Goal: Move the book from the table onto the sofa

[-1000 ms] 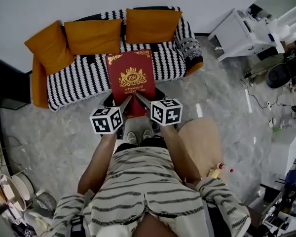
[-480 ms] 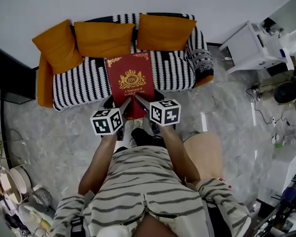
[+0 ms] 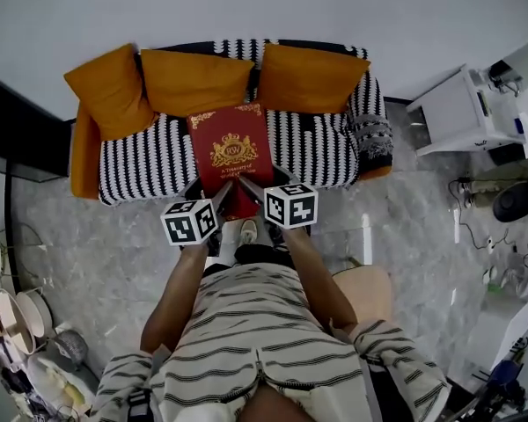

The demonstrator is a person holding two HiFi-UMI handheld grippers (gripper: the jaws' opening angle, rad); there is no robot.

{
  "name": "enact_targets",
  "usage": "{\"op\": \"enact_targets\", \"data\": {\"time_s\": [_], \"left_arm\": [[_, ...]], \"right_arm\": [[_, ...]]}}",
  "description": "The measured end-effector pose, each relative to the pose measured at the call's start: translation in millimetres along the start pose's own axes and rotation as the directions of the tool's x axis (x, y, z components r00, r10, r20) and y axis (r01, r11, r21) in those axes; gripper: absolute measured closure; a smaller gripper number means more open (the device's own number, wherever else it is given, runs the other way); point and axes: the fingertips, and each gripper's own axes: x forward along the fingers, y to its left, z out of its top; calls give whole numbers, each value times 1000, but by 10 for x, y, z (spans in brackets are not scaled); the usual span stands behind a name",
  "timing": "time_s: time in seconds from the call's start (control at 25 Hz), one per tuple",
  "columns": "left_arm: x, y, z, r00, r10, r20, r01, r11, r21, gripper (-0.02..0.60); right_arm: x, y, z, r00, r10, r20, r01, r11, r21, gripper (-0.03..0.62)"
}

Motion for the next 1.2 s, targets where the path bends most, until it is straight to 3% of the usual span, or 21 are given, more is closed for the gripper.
{"op": "enact_targets", "data": {"time_s": [0.48, 0.84, 1.2], "left_arm": [[492, 389, 186, 998, 55, -35, -57, 997, -48, 235], [909, 894, 235, 996, 29, -85, -37, 995, -88, 235], [1288, 1418, -5, 988, 9, -154, -26, 994, -110, 235]], "right_arm": [[645, -257, 169, 996, 45, -77, -45, 999, 5, 240], [1255, -388, 164, 994, 9, -113, -5, 999, 34, 240], [1832, -529, -161, 986, -27, -164, 40, 996, 78, 240]]}}
